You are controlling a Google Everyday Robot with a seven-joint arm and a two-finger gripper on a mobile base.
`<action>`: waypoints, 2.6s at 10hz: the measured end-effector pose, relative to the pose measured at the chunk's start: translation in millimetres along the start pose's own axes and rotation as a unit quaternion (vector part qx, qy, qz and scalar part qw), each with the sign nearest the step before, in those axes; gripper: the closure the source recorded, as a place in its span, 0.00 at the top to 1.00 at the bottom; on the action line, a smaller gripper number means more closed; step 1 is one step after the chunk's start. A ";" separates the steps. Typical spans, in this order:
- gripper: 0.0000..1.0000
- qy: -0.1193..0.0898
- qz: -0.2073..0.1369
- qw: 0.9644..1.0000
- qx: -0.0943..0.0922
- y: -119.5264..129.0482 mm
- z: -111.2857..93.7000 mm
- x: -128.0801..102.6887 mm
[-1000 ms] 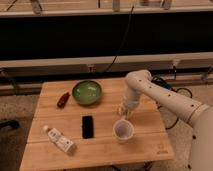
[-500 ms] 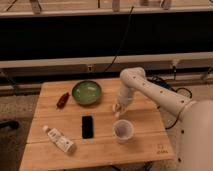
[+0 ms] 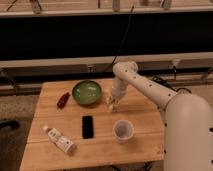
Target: Wipe the white sponge on the table
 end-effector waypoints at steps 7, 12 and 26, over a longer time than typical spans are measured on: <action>0.00 0.053 0.085 0.995 -0.001 72.0 -32.5 53.3; 0.00 0.047 0.137 0.989 -0.021 142.3 -33.2 25.8; 0.00 -0.009 0.043 0.999 -0.010 62.3 -2.0 -2.6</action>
